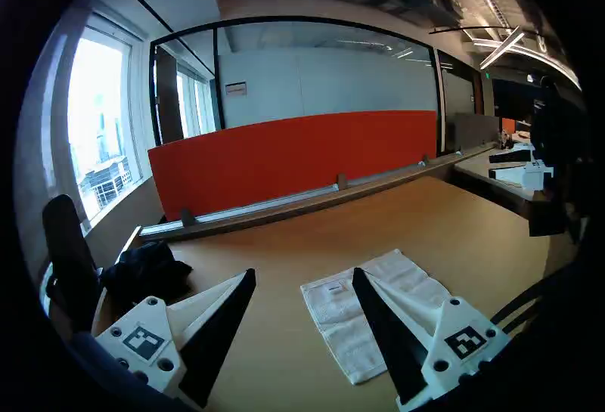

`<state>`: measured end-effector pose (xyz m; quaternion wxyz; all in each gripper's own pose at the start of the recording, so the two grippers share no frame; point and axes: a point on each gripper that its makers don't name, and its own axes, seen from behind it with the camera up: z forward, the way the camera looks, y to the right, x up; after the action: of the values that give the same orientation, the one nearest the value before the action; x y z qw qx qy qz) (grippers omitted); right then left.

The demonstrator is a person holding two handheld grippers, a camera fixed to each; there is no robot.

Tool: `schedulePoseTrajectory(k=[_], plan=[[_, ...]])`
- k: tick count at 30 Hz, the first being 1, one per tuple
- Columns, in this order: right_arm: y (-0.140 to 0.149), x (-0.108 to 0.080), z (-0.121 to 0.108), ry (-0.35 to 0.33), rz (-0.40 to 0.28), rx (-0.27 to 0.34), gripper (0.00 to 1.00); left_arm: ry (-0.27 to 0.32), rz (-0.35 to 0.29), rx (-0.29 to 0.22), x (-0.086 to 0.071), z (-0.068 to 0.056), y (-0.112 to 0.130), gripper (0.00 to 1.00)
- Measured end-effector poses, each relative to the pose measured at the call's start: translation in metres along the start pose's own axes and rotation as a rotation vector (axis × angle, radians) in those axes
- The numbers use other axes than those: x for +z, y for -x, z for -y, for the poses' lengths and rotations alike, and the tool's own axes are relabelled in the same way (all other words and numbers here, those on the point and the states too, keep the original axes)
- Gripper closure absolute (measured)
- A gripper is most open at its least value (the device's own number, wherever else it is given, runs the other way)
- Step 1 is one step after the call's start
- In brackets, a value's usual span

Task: Fold towel

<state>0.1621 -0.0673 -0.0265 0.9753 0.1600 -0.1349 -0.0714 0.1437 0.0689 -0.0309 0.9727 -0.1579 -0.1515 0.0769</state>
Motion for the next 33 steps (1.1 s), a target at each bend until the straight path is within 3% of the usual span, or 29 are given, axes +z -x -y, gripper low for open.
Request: schedulePoseTrajectory(k=[5, 14, 20, 33], plan=[[0.008, 0.001, 0.015, -0.057, 0.031, -0.005, 0.00, 0.033, 0.028, 0.011, 0.002, -0.008, 0.011, 0.05], [0.023, 0.004, 0.040, -0.131, 0.061, -0.074, 0.00, 0.072, 0.077, 0.015, 0.005, -0.020, 0.039, 0.05], [0.038, 0.010, 0.048, -0.149, 0.088, -0.065, 0.00, 0.091, 0.114, 0.009, 0.008, -0.030, 0.062, 0.05], [0.106, 0.021, 0.067, -0.199, 0.192, -0.104, 0.00, 0.147, 0.199, 0.011, 0.020, -0.054, 0.115, 0.05]])
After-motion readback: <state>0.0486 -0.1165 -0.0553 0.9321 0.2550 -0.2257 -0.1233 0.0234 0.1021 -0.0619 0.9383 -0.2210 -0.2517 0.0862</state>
